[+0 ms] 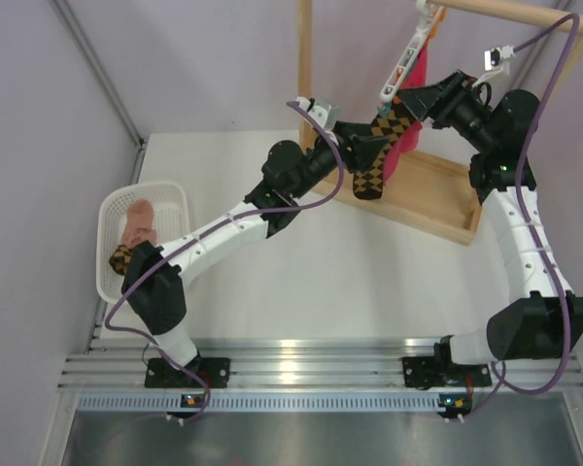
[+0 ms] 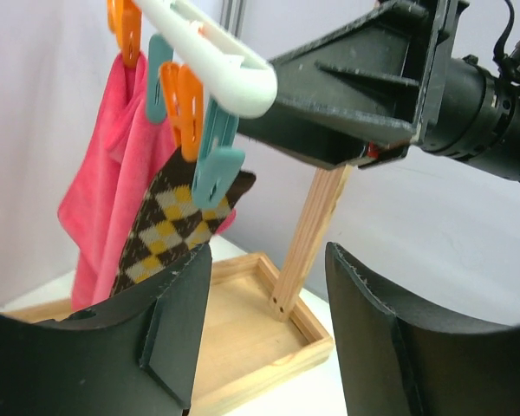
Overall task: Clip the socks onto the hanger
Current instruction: Clamp the sock onto the hanger, then open the clamp at the hanger.
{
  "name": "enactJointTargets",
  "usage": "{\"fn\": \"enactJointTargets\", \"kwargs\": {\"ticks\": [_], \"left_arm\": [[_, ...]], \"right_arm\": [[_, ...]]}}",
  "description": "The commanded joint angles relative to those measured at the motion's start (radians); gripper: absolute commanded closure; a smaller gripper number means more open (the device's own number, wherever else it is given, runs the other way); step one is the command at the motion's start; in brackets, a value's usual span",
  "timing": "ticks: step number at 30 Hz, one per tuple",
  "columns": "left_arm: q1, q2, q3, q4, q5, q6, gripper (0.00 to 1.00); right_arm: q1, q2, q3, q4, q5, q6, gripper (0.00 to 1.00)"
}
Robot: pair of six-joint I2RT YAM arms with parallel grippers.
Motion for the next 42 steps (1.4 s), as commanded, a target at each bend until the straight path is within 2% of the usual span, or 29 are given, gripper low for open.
{"fn": "enactJointTargets", "kwargs": {"ticks": [1, 13, 20, 24, 30, 35, 42], "left_arm": [[0.006, 0.043, 0.082, 0.075, 0.035, 0.082, 0.40], [0.012, 0.179, 0.209, 0.132, -0.047, 0.172, 0.44], [0.015, 0.215, 0.251, 0.189, -0.045, 0.162, 0.55], [0.016, 0.203, 0.237, 0.196, -0.036, 0.144, 0.71], [0.015, 0.167, 0.193, 0.184, -0.013, 0.121, 0.75], [0.018, 0.144, 0.169, 0.184, 0.002, 0.112, 0.81], [0.018, 0.121, 0.153, 0.161, 0.019, 0.116, 0.85]], "right_arm": [[-0.005, -0.030, 0.023, 0.051, -0.043, -0.050, 0.36], [-0.005, -0.050, 0.003, 0.058, -0.063, -0.016, 0.38], [-0.005, -0.067, -0.006, 0.053, -0.069, -0.018, 0.38], [-0.005, -0.076, -0.007, 0.050, -0.074, -0.031, 0.38], [0.001, -0.075, 0.019, 0.056, -0.127, -0.051, 0.39], [0.045, -0.062, 0.046, 0.030, -0.143, -0.119, 0.41], [0.133, -0.019, 0.186, -0.171, -0.089, -0.350, 0.39]]}}
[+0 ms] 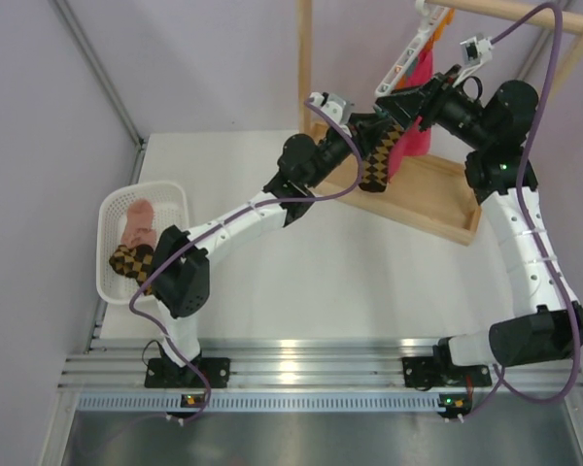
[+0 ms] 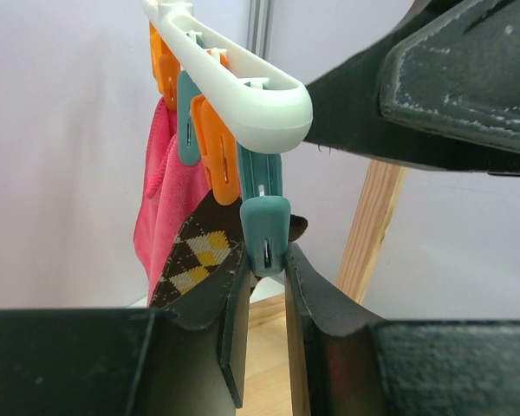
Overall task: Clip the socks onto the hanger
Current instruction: Open the clamp at the hanger.
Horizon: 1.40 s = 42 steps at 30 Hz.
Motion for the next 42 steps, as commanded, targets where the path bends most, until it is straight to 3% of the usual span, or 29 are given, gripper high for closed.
{"fn": "enactJointTargets", "kwargs": {"ticks": [1, 14, 28, 32, 36, 38, 41, 42], "left_arm": [[0.004, -0.071, -0.009, 0.045, 0.029, -0.004, 0.86], [0.018, -0.074, 0.014, 0.020, 0.061, -0.050, 0.89], [0.021, -0.086, -0.001, 0.011, 0.086, -0.061, 0.89], [0.021, -0.088, -0.003, 0.006, 0.087, -0.066, 0.90], [0.021, -0.086, -0.001, 0.005, 0.091, -0.067, 0.90], [0.021, -0.086, -0.001, 0.003, 0.094, -0.072, 0.90], [0.021, -0.086, -0.003, 0.003, 0.097, -0.078, 0.90], [0.021, -0.086, -0.004, 0.003, 0.094, -0.078, 0.90]], "right_arm": [[0.035, 0.012, 0.094, -0.079, 0.024, -0.165, 0.39], [0.039, 0.050, 0.221, -0.314, 0.052, -0.276, 0.42], [0.090, 0.108, 0.267, -0.356, 0.046, -0.348, 0.37], [0.105, 0.119, 0.283, -0.368, 0.067, -0.371, 0.41], [0.111, 0.114, 0.280, -0.354, 0.093, -0.369, 0.56], [0.111, 0.111, 0.280, -0.342, 0.104, -0.360, 0.58], [0.111, 0.108, 0.275, -0.322, 0.106, -0.351, 0.72], [0.111, 0.107, 0.273, -0.317, 0.112, -0.339, 0.83]]}}
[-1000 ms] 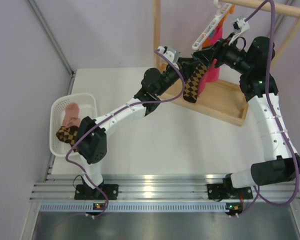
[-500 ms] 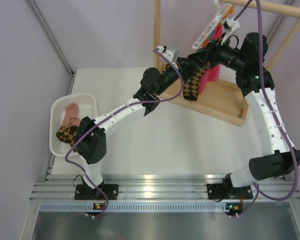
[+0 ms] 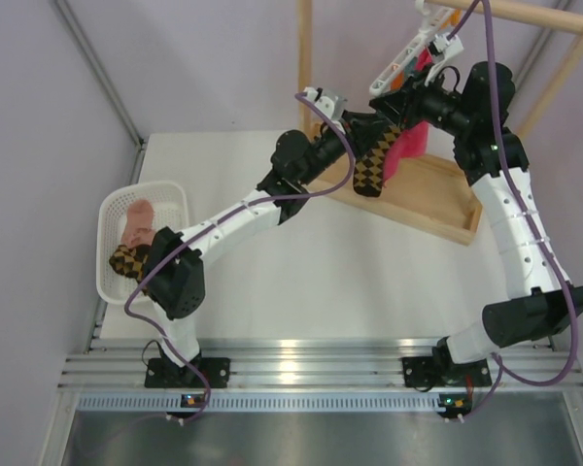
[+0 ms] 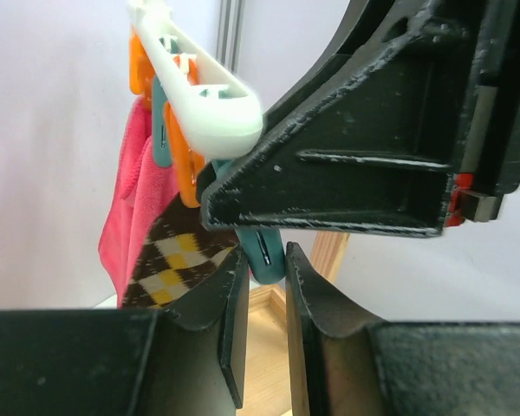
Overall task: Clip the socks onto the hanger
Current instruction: Open the clamp at the hanger.
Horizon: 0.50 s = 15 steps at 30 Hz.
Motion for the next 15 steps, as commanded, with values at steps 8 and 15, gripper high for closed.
{"fn": "enactJointTargets", "kwargs": {"ticks": [8, 15], "left_arm": [[0.000, -0.076, -0.017, 0.011, 0.023, -0.013, 0.67], [0.003, -0.148, -0.068, -0.045, 0.028, -0.007, 0.36]], "right_arm": [[0.019, -0.027, 0.004, 0.125, -0.004, 0.116, 1.00], [0.019, -0.026, -0.005, 0.145, -0.001, 0.141, 1.00]]}}
